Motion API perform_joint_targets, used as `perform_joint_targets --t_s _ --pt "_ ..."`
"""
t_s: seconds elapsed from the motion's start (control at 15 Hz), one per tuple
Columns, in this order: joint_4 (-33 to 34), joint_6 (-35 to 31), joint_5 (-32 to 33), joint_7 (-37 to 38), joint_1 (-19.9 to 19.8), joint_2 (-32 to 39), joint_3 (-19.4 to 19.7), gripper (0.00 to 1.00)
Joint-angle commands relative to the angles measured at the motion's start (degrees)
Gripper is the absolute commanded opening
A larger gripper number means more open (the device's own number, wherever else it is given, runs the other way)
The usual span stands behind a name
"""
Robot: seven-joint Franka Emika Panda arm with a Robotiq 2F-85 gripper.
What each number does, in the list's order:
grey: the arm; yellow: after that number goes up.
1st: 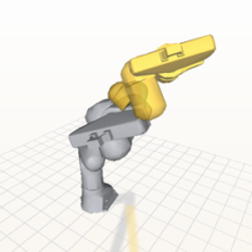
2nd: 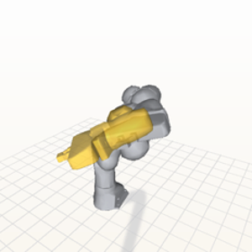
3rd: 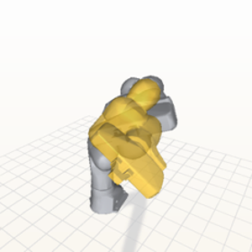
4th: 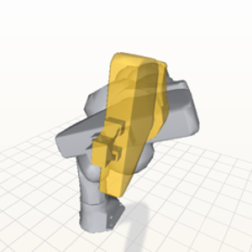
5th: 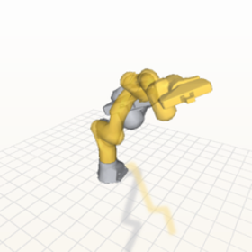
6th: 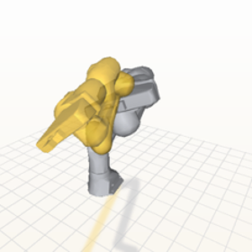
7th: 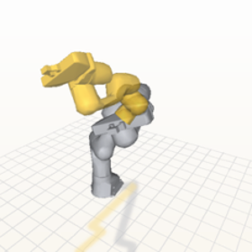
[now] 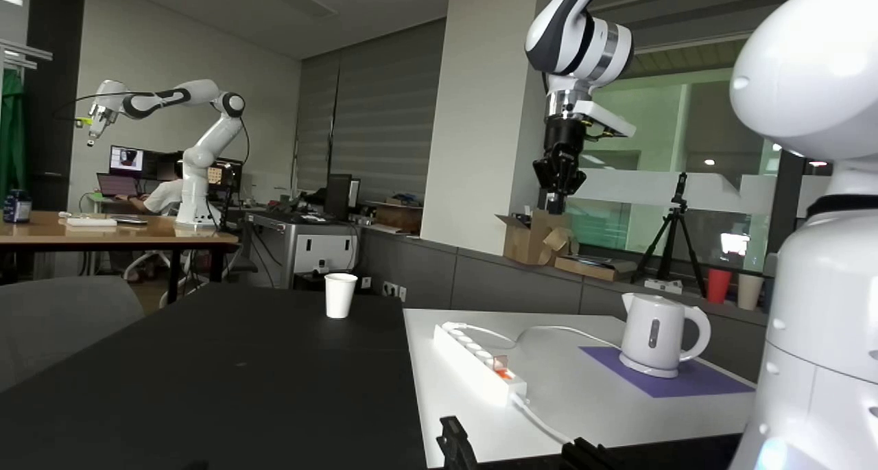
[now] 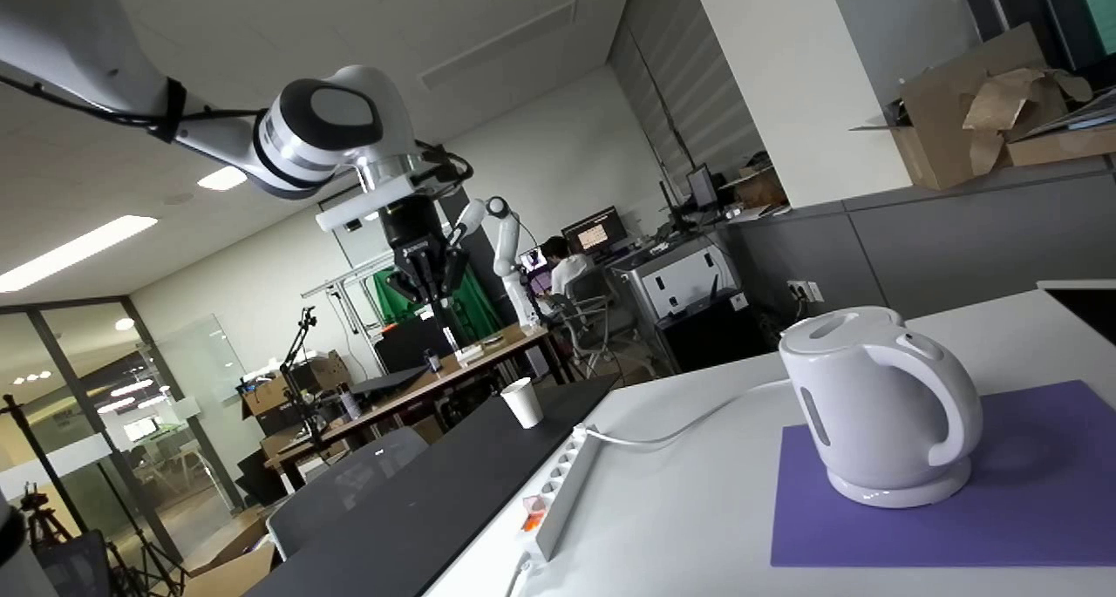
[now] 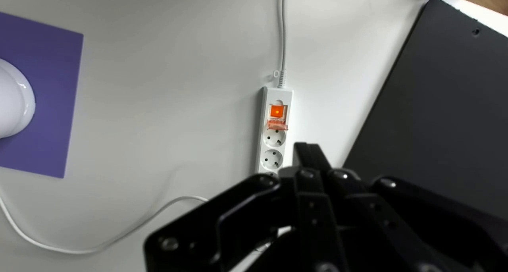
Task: Flick the first switch on the extension cord
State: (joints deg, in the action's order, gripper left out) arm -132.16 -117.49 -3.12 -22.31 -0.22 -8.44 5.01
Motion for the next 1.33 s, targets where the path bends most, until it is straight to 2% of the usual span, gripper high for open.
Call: perform_joint_targets --t_s 0.0,0.27,0.33,1.27 --pt "-0.2 -1.6 1.3 -0.3 -0.3 1.9 -0.6 0.00" --pt "-0.6 -3.1 2.8 2.0 -0.6 4.9 -1.3 0.00" --pt "-0.4 -2.3 1.4 -0.1 -0.5 4.0 -1.2 0.01" --pt "-0.6 -3.1 2.0 0.1 -0.7 5.4 -1.3 0.01"
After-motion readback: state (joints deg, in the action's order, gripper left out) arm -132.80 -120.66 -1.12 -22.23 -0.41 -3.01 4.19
